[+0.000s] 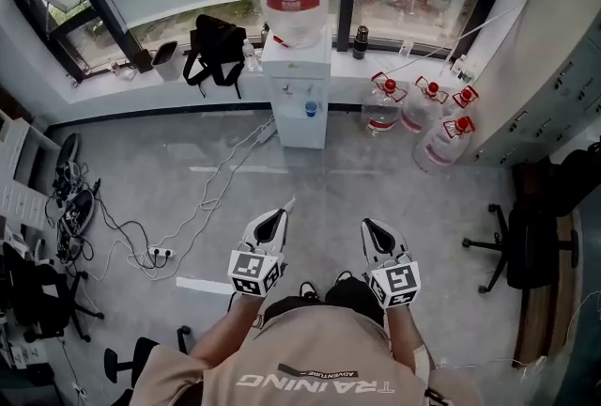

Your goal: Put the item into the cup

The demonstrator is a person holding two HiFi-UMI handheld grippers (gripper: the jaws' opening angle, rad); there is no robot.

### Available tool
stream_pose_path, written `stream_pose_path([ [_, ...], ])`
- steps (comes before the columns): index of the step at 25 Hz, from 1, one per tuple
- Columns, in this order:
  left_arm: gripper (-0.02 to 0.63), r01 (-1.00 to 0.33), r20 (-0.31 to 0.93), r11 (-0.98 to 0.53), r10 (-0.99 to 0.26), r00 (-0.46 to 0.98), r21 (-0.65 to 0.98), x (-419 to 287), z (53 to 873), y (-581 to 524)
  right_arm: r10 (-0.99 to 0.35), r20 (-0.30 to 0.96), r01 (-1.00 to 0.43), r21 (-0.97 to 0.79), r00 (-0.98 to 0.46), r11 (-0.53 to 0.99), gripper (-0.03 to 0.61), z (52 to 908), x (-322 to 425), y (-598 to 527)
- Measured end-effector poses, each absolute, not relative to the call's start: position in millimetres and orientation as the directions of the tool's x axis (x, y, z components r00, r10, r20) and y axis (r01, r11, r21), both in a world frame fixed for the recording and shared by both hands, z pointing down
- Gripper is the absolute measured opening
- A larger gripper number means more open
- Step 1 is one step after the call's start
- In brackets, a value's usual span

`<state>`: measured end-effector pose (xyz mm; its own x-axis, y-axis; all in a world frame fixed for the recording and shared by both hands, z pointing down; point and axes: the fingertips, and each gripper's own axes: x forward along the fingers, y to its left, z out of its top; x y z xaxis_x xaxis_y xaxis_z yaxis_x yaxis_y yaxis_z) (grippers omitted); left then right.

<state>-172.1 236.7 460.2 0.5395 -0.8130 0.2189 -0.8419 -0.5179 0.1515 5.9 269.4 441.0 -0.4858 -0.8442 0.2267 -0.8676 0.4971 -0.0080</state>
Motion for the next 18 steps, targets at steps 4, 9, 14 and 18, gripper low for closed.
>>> stream_pose_path([
  [4, 0.008, -0.842, 0.242, -0.512, -0.807, 0.539, 0.168, -170.5, 471.4, 209.3, -0.837, 0.236, -0.864, -0.026, -0.493, 0.502, 0.011, 449.0, 4.7, 238.4],
  [9, 0.008, -0.849, 0.253, -0.503, -0.811, 0.528, 0.163, -162.7, 473.7, 164.5, -0.821, 0.234, -0.848, -0.037, -0.521, 0.528, 0.011, 458.5, 7.6, 181.7],
  [14, 0.008, -0.863, 0.272, -0.483, -0.820, 0.504, 0.144, -151.0, 470.7, 114.0, -0.799, 0.209, -0.821, -0.046, -0.564, 0.568, 0.011, 455.0, 13.2, 115.2],
  [18, 0.008, -0.874, 0.277, -0.466, -0.829, 0.486, 0.137, -131.9, 466.8, 75.2, -0.781, 0.198, -0.802, -0.049, -0.593, 0.596, 0.011, 452.2, 27.7, 65.9],
])
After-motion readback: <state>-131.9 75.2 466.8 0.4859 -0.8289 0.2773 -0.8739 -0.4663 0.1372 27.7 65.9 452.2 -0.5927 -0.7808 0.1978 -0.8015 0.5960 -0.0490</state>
